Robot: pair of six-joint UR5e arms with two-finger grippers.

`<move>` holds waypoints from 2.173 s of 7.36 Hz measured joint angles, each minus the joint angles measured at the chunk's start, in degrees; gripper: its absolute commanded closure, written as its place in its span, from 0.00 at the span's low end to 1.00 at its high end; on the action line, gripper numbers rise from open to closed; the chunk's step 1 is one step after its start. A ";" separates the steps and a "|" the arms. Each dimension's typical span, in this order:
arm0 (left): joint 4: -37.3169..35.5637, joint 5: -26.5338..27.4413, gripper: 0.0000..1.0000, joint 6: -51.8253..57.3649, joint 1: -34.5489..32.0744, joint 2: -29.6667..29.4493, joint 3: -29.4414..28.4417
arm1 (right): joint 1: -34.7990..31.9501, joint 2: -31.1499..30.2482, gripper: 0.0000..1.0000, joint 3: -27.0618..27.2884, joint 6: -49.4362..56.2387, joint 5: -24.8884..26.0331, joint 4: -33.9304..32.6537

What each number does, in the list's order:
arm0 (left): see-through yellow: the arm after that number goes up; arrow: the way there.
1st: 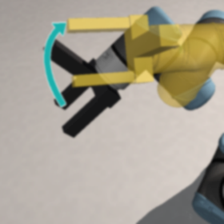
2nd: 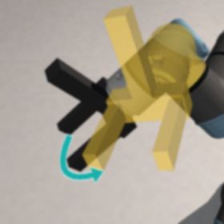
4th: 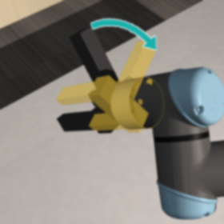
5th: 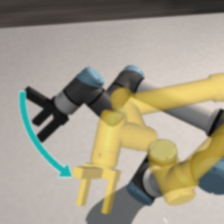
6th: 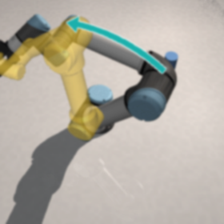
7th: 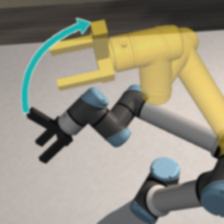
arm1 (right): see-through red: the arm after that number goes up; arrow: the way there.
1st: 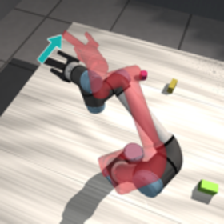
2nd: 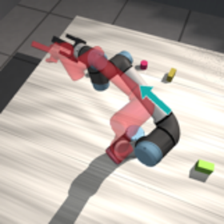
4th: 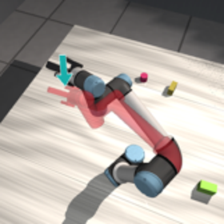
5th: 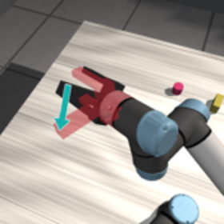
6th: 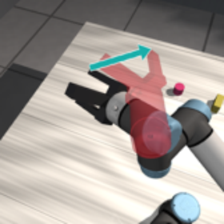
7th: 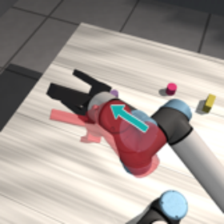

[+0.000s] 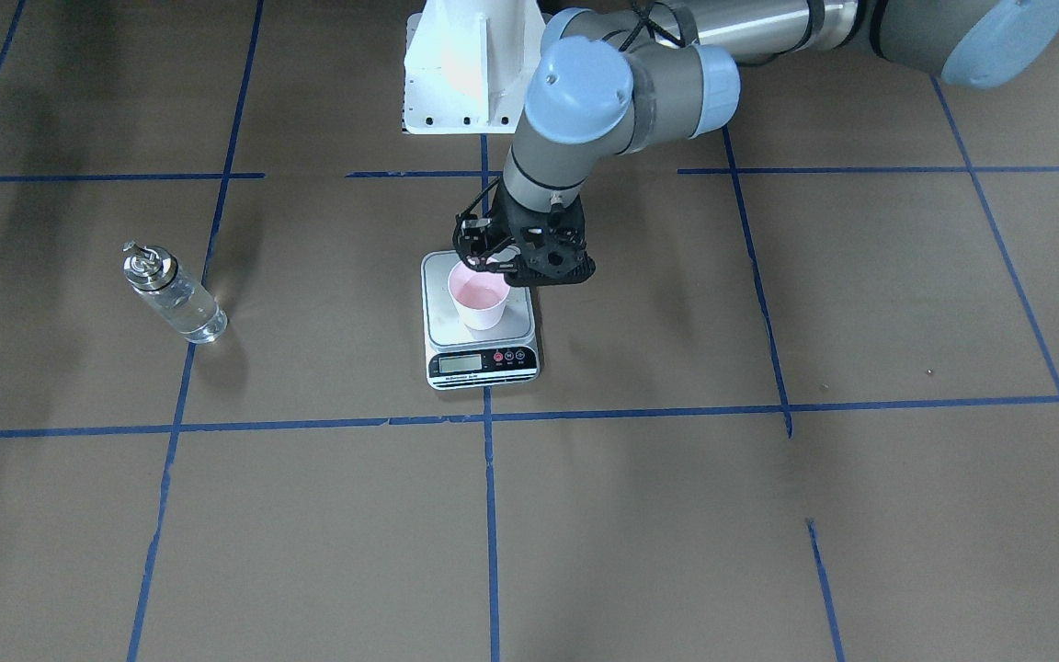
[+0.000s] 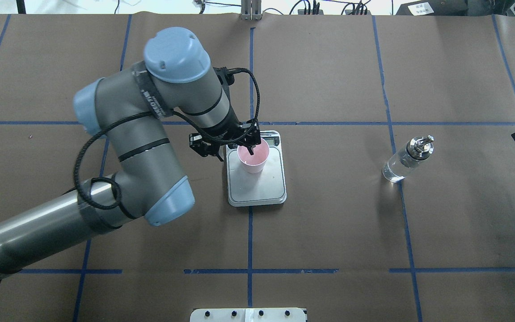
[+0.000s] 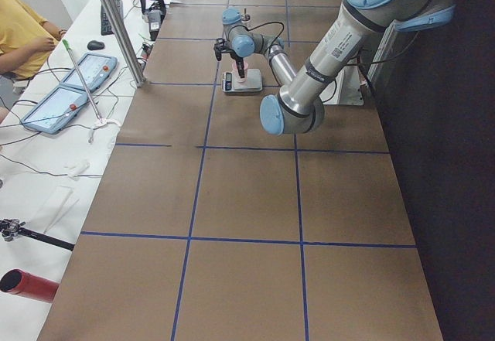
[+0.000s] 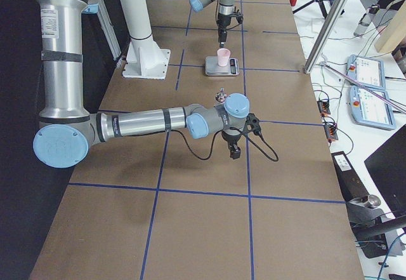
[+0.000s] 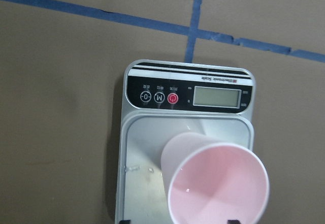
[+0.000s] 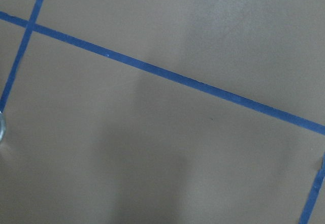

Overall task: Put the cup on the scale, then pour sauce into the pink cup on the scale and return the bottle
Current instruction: 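Release the cup and withdraw the left gripper while the right approaches the bottle, then close the right gripper around the glass sauce bottle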

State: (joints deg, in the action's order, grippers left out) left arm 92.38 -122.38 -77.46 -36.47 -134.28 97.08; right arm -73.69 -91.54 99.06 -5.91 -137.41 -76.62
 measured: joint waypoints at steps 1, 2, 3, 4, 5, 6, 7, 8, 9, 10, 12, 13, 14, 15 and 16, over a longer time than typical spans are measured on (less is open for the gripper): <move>0.07 -0.02 0.26 -0.17 -1.39 3.83 5.94 | 0.35 -0.52 0.00 0.78 -2.91 -2.07 2.82; 0.11 0.03 0.26 -0.08 -2.94 7.03 10.32 | 1.99 -2.34 0.00 2.13 -9.18 -2.52 8.76; 0.14 0.09 0.21 0.03 -4.64 8.63 12.26 | 5.56 -5.60 0.00 3.60 -15.69 0.18 17.32; 0.18 0.11 0.00 0.30 -6.27 9.62 12.96 | 10.15 -9.10 0.00 5.51 -20.65 4.58 24.93; 0.21 0.24 0.00 1.09 -7.46 10.55 13.18 | 14.72 -11.33 0.00 7.88 -27.08 8.10 29.01; 0.21 0.44 0.00 2.93 -8.76 11.65 13.24 | 19.61 -12.25 0.00 10.38 -36.49 11.31 30.58; 0.23 0.52 0.00 6.54 -10.37 13.34 13.27 | 26.23 -12.85 0.00 13.14 -45.73 17.64 31.13; 0.25 0.59 0.00 11.11 -11.66 15.29 13.24 | 34.34 -13.44 0.00 15.58 -53.00 27.20 31.27; 0.29 0.63 0.00 16.13 -13.02 17.47 13.14 | 41.80 -13.72 0.00 16.93 -58.23 37.10 31.28; 0.37 0.64 0.00 23.44 -14.79 20.16 13.06 | 47.47 -13.78 0.00 17.53 -61.59 46.05 31.26; 0.48 0.62 0.00 37.55 -17.73 25.20 12.76 | 52.42 -13.66 0.00 17.69 -64.66 59.45 31.21; 0.51 0.63 0.00 40.28 -18.42 26.21 12.08 | 53.07 -13.43 0.00 17.52 -65.45 64.57 31.30; 0.52 0.77 0.00 41.31 -18.78 26.56 11.28 | 53.43 -13.25 0.00 17.19 -66.47 69.07 31.51; 0.52 1.16 0.00 41.78 -18.97 26.69 10.82 | 54.04 -13.18 0.00 16.79 -67.57 73.50 31.75; 0.52 1.57 0.00 41.93 -19.03 26.68 10.66 | 55.60 -13.13 0.00 16.54 -68.55 78.30 31.88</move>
State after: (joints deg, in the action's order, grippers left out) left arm 92.90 -120.81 -35.53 -55.50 -107.60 107.74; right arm -18.10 -104.67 115.60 -74.46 -59.11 -44.74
